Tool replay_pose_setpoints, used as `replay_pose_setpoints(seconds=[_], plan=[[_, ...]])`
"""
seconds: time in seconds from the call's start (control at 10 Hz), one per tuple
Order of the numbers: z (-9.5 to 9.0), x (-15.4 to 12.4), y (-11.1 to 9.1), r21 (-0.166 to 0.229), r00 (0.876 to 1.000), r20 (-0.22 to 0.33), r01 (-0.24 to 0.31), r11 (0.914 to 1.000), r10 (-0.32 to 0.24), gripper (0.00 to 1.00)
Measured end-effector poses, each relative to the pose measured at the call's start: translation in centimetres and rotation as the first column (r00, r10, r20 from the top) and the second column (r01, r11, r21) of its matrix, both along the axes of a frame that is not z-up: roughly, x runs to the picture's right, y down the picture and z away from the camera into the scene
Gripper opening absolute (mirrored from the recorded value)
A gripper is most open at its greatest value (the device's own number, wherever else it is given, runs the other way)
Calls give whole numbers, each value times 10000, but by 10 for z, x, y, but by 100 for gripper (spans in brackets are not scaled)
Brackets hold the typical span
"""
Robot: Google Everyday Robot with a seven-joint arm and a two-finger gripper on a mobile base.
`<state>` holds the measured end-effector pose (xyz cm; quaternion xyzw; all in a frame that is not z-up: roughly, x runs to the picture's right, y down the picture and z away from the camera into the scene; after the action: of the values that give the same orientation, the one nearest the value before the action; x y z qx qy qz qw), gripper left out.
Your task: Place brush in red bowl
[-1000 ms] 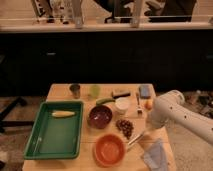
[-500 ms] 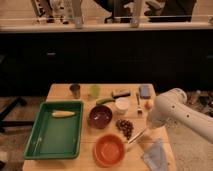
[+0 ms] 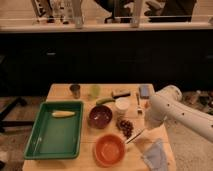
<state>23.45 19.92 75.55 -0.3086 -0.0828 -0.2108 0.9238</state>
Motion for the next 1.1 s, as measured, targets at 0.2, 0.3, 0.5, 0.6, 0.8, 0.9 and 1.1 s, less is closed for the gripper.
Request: replay_pose_setpoints(seconds=[0.2, 0.3, 0.5, 0.6, 0.8, 0.9, 1.1], plan=[[-8, -4, 0, -53, 10000, 30, -9, 10000, 9, 0], [-9, -2, 2, -87, 10000, -5, -30, 10000, 30, 0], [-8, -4, 1, -75, 10000, 25, 5, 10000, -5, 0], [-8, -4, 1, -70, 10000, 28, 4, 10000, -4, 0], [-8, -4, 0, -64, 10000, 31, 1, 10000, -1, 0], [-8, -5, 1, -77, 10000, 30, -6, 10000, 6, 0], [-6, -7, 6, -250, 9999, -37, -146, 9996, 145, 0]])
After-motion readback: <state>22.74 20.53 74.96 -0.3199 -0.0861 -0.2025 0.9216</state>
